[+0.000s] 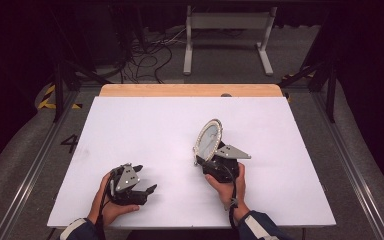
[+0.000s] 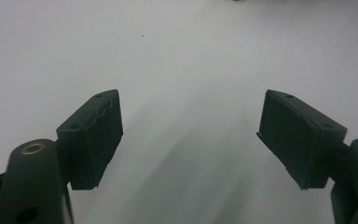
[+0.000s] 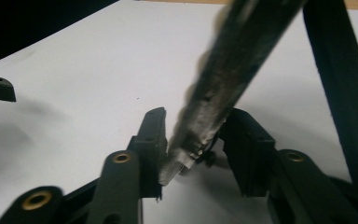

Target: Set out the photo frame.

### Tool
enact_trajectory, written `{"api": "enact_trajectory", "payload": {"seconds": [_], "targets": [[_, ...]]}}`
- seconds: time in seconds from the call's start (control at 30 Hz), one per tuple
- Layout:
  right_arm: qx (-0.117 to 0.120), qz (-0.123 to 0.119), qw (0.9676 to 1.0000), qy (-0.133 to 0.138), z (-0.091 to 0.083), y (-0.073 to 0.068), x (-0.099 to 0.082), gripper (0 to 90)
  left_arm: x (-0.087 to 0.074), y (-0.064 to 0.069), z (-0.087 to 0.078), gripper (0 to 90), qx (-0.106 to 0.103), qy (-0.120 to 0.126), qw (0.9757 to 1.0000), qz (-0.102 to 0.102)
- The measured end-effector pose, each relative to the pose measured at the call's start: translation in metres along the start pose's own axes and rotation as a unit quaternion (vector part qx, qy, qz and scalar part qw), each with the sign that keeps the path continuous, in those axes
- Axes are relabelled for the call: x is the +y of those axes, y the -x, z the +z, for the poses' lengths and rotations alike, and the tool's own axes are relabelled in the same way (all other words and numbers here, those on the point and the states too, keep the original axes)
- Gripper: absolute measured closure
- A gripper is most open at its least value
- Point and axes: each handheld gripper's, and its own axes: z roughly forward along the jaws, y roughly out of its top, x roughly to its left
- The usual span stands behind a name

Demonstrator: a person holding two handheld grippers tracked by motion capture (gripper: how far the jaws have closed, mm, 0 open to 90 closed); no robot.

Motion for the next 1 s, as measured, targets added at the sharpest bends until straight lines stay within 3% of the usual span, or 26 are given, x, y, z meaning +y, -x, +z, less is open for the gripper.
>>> {"api": "enact_trajectory", "payload": {"seconds": [0.2, 0.5, 0.7, 0.83, 1.0], "targets": [[0.02, 0.002, 0.9998, -0.005, -0.003, 0.007, 0.0, 65.3, 0.0, 0.002, 0.001, 22.1, -0.001, -0.001, 1.0, -0.001], [0.029, 0.007, 0.9995, -0.009, -0.004, 0.012, 0.0, 66.8, 0.001, 0.001, 0.0, 21.9, -0.001, 0.001, 1.0, 0.006], [0.014, 0.016, 0.9998, 0.002, 0.0, 0.013, 0.0, 57.6, 0.0, -0.004, -0.006, 21.8, 0.004, 0.017, 0.9998, -0.004], [0.001, 0.02, 0.9998, 0.01, 0.003, 0.011, 0.0, 57.3, 0.001, -0.005, -0.007, 21.2, 0.002, 0.024, 0.9997, -0.005], [0.005, 0.021, 0.9997, 0.013, 0.008, 0.01, 0.001, 61.8, 0.001, -0.008, -0.007, 20.8, 0.004, 0.026, 0.9996, -0.01]]}}
